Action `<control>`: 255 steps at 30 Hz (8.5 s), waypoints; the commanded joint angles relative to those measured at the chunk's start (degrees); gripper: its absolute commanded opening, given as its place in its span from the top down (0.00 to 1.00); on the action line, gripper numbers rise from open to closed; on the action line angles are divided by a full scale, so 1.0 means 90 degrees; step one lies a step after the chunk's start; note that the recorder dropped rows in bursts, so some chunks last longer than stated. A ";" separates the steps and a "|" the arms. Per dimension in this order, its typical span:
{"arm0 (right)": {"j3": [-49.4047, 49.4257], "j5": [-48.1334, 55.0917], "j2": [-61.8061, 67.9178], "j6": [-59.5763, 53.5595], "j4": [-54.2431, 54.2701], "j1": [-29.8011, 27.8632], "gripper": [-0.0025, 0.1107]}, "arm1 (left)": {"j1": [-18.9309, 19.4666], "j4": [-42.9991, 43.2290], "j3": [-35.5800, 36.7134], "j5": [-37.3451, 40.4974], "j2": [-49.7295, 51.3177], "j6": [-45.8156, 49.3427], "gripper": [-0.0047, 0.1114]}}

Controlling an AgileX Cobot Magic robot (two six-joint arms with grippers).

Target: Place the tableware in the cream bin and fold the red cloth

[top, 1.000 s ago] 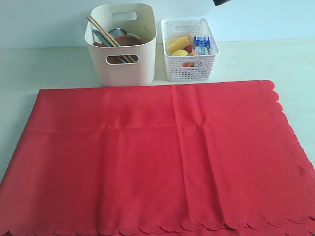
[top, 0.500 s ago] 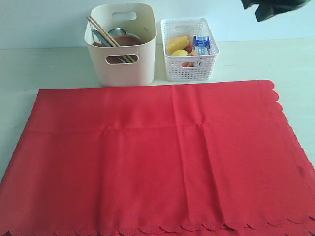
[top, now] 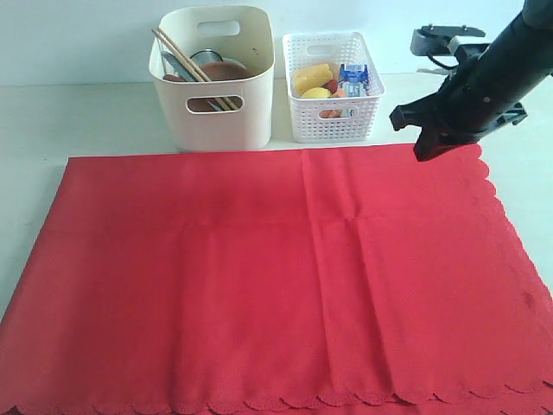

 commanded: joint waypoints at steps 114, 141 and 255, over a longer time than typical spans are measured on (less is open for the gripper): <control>0.0873 -0.0226 -0.1154 -0.3333 0.2788 0.1530 0.98 | -0.2984 -0.1418 -0.3354 0.4271 0.4891 0.2656 0.96; 0.0873 -0.0557 -0.3074 0.2036 -0.3250 0.1070 0.98 | -0.6198 -0.1522 -0.6034 0.3986 0.9077 0.2629 0.96; 0.0886 -0.0948 0.0909 0.3270 -0.4823 0.2534 0.98 | -0.4614 -0.4062 -0.1946 0.2387 0.8118 0.5329 0.95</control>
